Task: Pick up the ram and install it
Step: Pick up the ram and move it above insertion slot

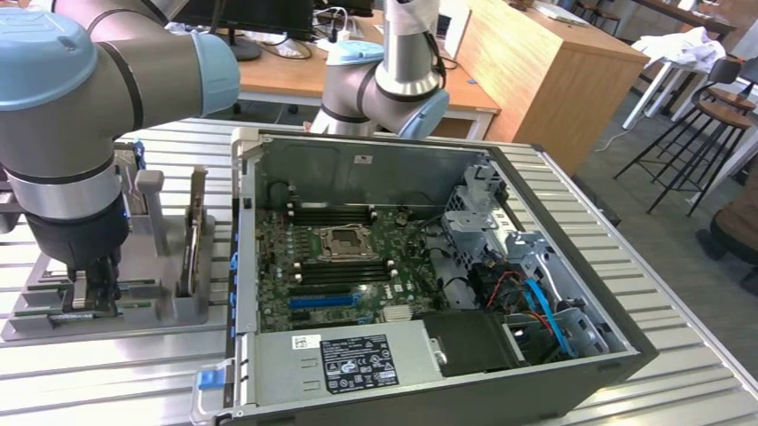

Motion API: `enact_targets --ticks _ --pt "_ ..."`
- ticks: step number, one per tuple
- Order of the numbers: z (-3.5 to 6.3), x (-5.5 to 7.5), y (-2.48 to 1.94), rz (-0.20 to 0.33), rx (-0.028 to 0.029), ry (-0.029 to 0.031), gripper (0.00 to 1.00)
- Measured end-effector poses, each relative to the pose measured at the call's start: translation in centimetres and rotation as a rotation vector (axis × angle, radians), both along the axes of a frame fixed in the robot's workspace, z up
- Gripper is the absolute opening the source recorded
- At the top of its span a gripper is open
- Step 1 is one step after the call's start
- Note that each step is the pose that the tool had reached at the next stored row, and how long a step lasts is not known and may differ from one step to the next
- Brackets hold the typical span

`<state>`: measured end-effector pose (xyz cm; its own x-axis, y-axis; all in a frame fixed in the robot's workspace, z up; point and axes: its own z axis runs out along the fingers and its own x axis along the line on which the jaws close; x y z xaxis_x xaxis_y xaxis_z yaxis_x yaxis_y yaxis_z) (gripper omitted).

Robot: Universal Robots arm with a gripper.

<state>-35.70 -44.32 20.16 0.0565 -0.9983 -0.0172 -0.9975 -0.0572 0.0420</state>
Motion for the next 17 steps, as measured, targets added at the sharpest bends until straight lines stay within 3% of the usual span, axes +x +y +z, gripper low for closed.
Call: enact_targets --ticks 7,8,17 --pt "0.00 0.00 0.00 0.000 -0.0001 0.0000 0.28" --pt "0.00 0.00 0.00 0.000 0.0000 0.0000 0.21" --pt "0.00 0.00 -0.04 0.000 0.0000 0.0000 0.21"
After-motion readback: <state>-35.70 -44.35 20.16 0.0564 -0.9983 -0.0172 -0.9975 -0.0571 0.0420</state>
